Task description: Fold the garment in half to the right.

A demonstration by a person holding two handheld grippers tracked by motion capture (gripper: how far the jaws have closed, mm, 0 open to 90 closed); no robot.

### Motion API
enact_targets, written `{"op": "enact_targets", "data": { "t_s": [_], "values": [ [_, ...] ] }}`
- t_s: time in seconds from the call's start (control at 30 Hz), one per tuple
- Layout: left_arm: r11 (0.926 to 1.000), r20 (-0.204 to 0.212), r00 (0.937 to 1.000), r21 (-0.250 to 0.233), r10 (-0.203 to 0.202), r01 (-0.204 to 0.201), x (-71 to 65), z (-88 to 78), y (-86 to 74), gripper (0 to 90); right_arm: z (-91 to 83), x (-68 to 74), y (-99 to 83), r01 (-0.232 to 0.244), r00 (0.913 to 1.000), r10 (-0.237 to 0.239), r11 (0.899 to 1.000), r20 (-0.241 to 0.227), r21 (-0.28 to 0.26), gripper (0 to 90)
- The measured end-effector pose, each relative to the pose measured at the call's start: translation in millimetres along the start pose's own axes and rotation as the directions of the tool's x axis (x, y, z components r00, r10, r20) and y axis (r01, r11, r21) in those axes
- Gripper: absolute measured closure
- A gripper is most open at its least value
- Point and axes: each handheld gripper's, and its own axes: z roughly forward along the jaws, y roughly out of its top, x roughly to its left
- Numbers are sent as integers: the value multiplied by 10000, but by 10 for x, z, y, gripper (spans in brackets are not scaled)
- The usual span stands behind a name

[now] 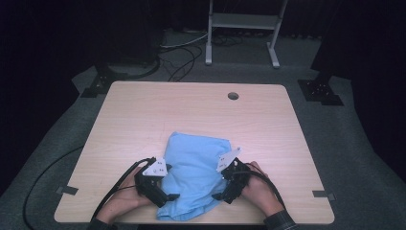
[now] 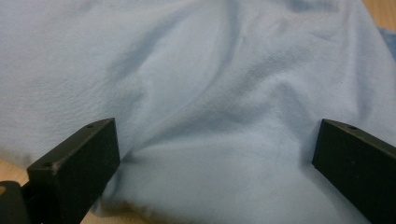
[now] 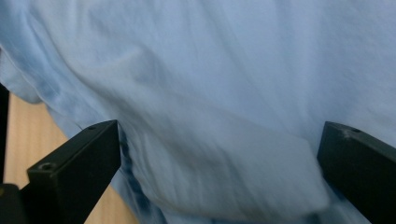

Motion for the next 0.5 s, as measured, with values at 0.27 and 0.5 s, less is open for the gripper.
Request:
{"op": "enact_targets", "data": {
  "t_s": [0.27,0.5],
  "values": [
    [9997,-178,9997,-143,-180,177,12,55,23,0,-120,-131,-191,-542,9959,501,9971,755,528,0],
    [9992,-161,9997,-359,-158,152,7,-43,56,0,-286,-117,-206,-955,9937,983,9941,530,-522,0]
  ]
}}
